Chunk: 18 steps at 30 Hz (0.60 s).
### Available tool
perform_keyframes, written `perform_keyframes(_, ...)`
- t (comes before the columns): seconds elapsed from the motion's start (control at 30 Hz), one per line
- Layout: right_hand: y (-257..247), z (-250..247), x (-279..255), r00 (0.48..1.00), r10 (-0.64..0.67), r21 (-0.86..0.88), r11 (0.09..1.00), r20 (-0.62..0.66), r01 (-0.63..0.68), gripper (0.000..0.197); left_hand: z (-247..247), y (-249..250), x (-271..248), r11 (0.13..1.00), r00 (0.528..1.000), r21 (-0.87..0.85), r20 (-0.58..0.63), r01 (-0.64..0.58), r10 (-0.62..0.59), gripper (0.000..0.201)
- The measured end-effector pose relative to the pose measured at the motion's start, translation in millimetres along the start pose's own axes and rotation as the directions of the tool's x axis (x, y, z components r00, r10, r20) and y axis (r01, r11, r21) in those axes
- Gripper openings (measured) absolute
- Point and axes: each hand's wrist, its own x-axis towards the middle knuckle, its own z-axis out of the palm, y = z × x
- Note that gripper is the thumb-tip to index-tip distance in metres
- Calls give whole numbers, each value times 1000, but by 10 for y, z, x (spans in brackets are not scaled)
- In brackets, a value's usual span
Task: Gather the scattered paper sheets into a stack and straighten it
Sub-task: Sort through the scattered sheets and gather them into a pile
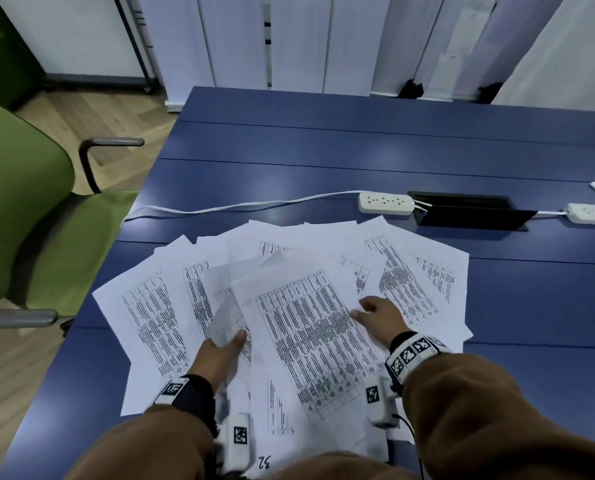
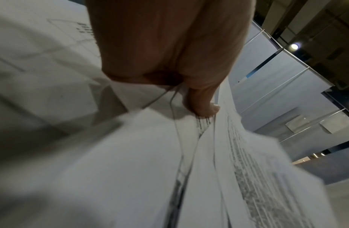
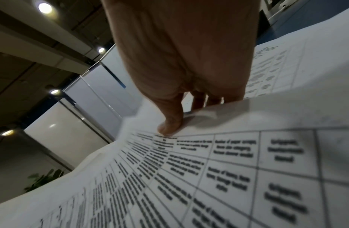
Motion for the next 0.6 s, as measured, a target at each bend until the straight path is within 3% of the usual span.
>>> perform_keyframes(0.07,-64,-24,23,998,-65,44,997,19,64,36,11,-58,103,997,999,70,-30,21,-18,109)
perform_keyframes(0.1,-94,-38,35,995,-95,83,992,29,92,33,14,-17,79,996,999,84,-38,20,-17,111)
perform_keyframes(0.2,-150,-38,111,989,-124,56,991,85,119,34,20,77,-1,996,998,86,-62,15,-9,88)
perform_keyframes(0.3,-159,18,181,980,-100,-43,993,171,108,39,39,40,19,996,997,94,-76,-8,15,81)
perform_keyframes(0.4,-179,66,179,974,-87,23,996,211,84,70,59,38,-14,997,995,79,-98,-3,11,72)
perform_keyframes(0.47,-190,85,158,966,-66,111,993,248,39,80,66,59,-57,993,992,114,-126,-8,22,55)
perform_keyframes(0.53,-158,111,136,943,-44,170,985,330,-13,76,71,33,-38,999,992,47,-124,-24,30,53)
perform_keyframes(0.6,-133,119,114,932,-37,134,991,360,-13,58,61,44,-62,998,991,10,-115,-69,70,62)
